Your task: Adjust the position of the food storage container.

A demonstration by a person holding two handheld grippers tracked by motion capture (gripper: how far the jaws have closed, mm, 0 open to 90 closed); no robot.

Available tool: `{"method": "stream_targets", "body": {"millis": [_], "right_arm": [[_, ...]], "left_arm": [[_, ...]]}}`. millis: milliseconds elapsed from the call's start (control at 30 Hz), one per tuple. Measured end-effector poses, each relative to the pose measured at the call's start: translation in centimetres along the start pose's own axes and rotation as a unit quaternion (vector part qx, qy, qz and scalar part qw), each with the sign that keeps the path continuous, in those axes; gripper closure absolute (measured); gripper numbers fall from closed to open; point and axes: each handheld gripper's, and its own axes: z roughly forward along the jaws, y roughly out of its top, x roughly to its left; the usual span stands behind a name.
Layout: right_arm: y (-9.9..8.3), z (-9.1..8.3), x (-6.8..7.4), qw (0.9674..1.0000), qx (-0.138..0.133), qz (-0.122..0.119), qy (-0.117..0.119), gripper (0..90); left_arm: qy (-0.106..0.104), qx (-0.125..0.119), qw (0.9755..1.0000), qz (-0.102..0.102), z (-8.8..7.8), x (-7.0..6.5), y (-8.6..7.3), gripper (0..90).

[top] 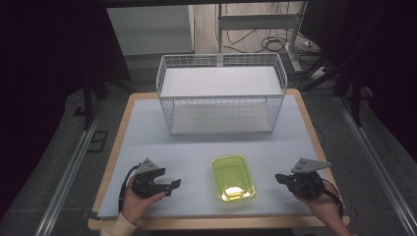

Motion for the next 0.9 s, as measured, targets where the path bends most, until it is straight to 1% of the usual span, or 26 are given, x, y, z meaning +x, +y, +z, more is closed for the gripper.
{"method": "stream_targets", "body": {"millis": [33, 67, 100, 133, 167, 233, 267, 300, 333, 367, 433, 533, 567, 733, 800, 833, 867, 900], "right_arm": [[0.1, 0.2, 0.3, 0.9999, 0.001, -0.006, 0.009, 89.9], [0.1, 0.2, 0.3, 0.9999, 0.001, -0.006, 0.009, 89.9], [0.2, 0.4, 0.7, 0.9998, 0.004, -0.01, 0.019, 89.9], [0.2, 0.4, 0.7, 0.9998, 0.004, -0.01, 0.019, 89.9], [0.2, 0.7, 1.0, 0.9995, 0.006, -0.016, 0.028, 89.9], [0.1, 0.8, 1.1, 0.9993, 0.008, -0.018, 0.032, 89.9], [0.1, 1.0, 1.1, 0.9992, 0.009, -0.018, 0.036, 89.9], [-0.1, 1.4, 1.1, 0.9988, 0.013, -0.013, 0.046, 89.9], [-0.1, 1.4, 1.1, 0.9988, 0.013, -0.013, 0.046, 89.9], [-0.1, 1.6, 1.2, 0.9985, 0.016, -0.01, 0.051, 89.9], [-0.2, 2.2, 1.5, 0.9975, 0.019, -0.008, 0.068, 89.9], [-0.1, 2.7, 1.9, 0.9969, 0.022, -0.007, 0.075, 89.9], [0.0, 3.0, 2.2, 0.9965, 0.024, -0.008, 0.08, 89.9], [0.3, 3.4, 2.9, 0.9956, 0.023, -0.013, 0.09, 89.9], [0.4, 3.7, 3.2, 0.9953, 0.027, -0.014, 0.091, 89.9], [0.4, 4.2, 3.5, 0.9948, 0.032, -0.018, 0.095, 89.9], [0.4, 4.2, 3.5, 0.9948, 0.032, -0.018, 0.095, 89.9], [0.4, 4.6, 3.9, 0.9944, 0.04, -0.023, 0.095, 89.9]], "left_arm": [[0.001, -0.001, 1.0, -0.001, 0.0, 0.0, 0.0, 20.3], [0.001, -0.001, 1.0, -0.001, 0.0, 0.0, 0.0, 20.3], [0.002, -0.001, 1.0, -0.003, 0.0, 0.0, 0.0, 20.3], [0.002, -0.002, 1.0, -0.004, -0.1, 0.1, 0.0, 20.3], [0.003, -0.002, 1.0, -0.004, -0.1, 0.1, 0.0, 20.3], [0.003, -0.003, 1.0, -0.004, -0.1, 0.1, 0.0, 20.3], [0.002, -0.002, 1.0, -0.003, -0.1, 0.1, 0.0, 20.3], [0.002, 0.0, 1.0, -0.002, 0.0, 0.1, -0.1, 20.3], [0.002, 0.0, 1.0, -0.002, 0.0, 0.1, -0.1, 20.3], [0.001, 0.001, 1.0, -0.002, 0.1, 0.1, -0.1, 20.3], [0.0, 0.002, 1.0, -0.002, 0.1, 0.1, -0.1, 20.3], [0.0, 0.001, 1.0, -0.002, 0.1, 0.1, -0.1, 20.3], [0.001, 0.001, 1.0, -0.002, 0.1, 0.1, -0.1, 20.3], [0.001, 0.0, 1.0, -0.001, 0.1, 0.0, -0.1, 20.3], [0.0, 0.0, 1.0, 0.0, 0.0, 0.0, -0.1, 20.3], [0.0, 0.0, 1.0, 0.0, 0.0, 0.0, -0.1, 20.2], [0.0, 0.0, 1.0, 0.0, 0.1, 0.0, -0.1, 20.2], [0.0, 0.0, 1.0, 0.0, 0.0, 0.0, -0.1, 20.2]]}}
